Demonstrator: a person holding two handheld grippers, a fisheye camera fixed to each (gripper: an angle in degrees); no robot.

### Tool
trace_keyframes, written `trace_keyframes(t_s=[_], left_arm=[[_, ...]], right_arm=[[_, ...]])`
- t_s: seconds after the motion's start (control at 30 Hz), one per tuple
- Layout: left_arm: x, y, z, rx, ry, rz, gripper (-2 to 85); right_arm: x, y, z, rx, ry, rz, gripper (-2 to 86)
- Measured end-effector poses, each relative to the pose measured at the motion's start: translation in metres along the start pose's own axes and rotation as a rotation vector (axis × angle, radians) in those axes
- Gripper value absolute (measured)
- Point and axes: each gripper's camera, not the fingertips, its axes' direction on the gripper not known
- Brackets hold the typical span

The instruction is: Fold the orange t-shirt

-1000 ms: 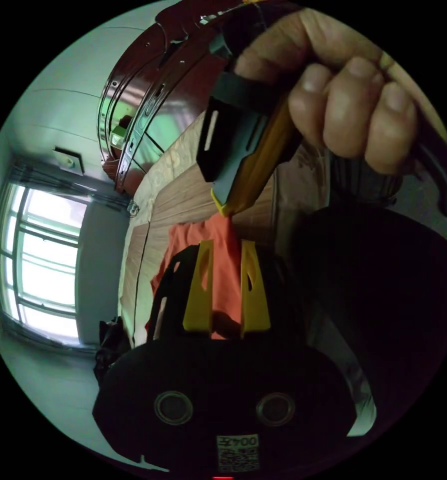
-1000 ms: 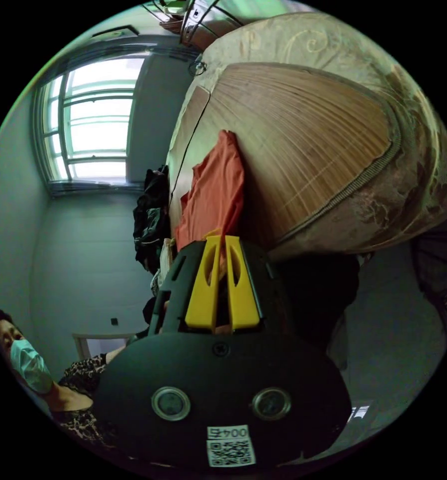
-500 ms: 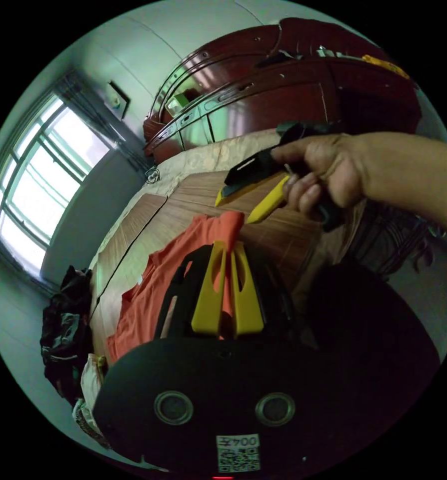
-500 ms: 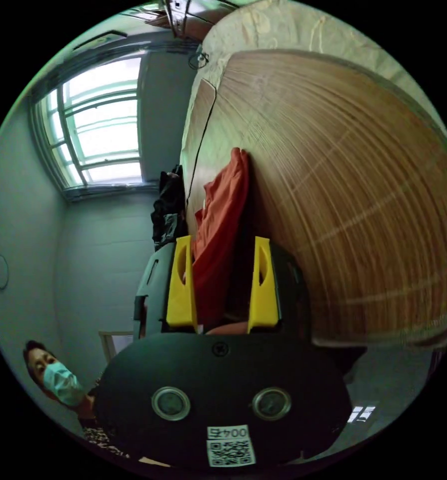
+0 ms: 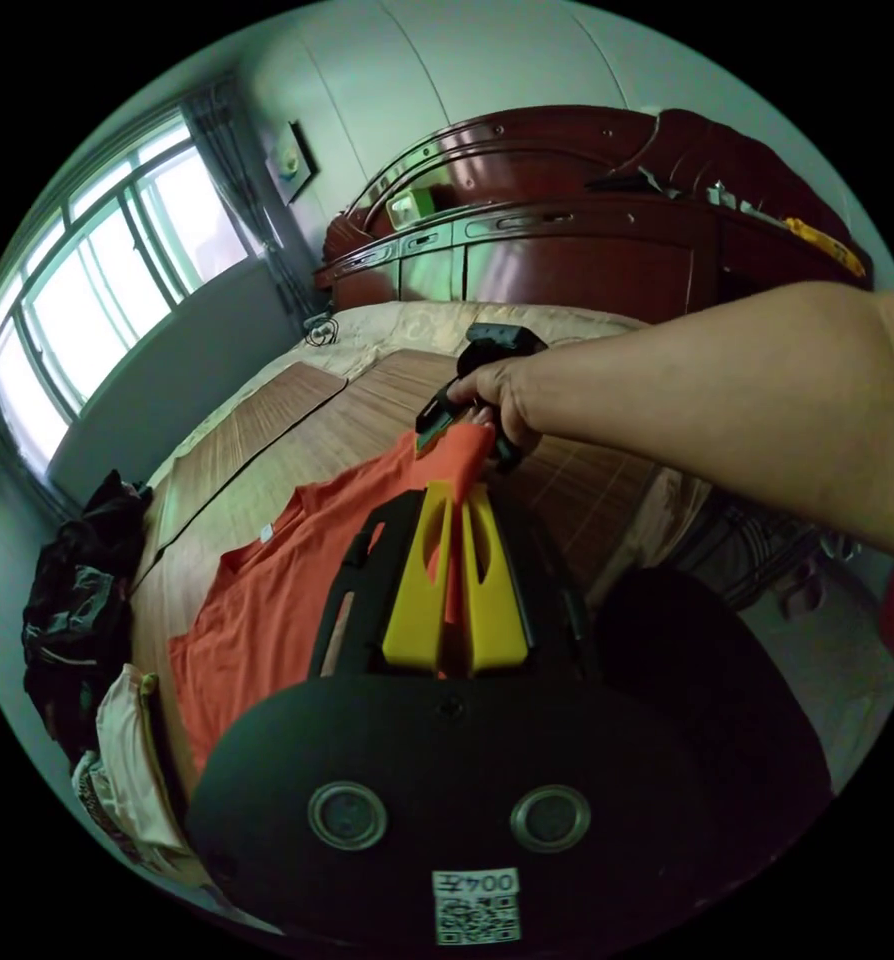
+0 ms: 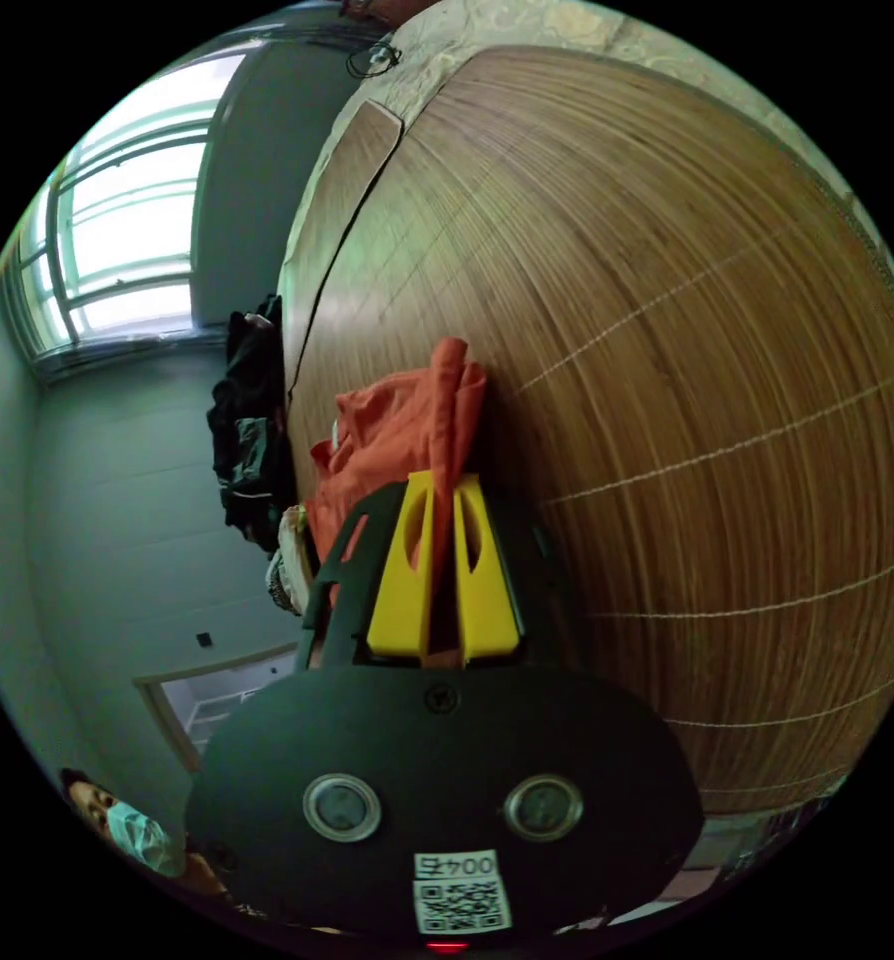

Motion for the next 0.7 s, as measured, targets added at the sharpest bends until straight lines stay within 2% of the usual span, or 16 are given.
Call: trace_keyframes(t_s=[0.17, 0.4, 0.7], left_arm=[[-0.046, 0.052, -0.005, 0.03, 0.019, -0.079, 0.8], [-0.15, 0.16, -0.04, 0.108, 0.064, -0.325, 0.7], [-0.296, 0.349, -0.073, 0.187, 0.07, -0.649, 0.5]], right_arm=[[-0.031, 0.005, 0.033, 0.027, 0.007, -0.074, 1.9], [-0.119, 0.031, 0.084, 0.053, -0.012, -0.198, 2.0], [-0.257, 0.089, 0.238, 0.044, 0.038, -0.373, 1.8]])
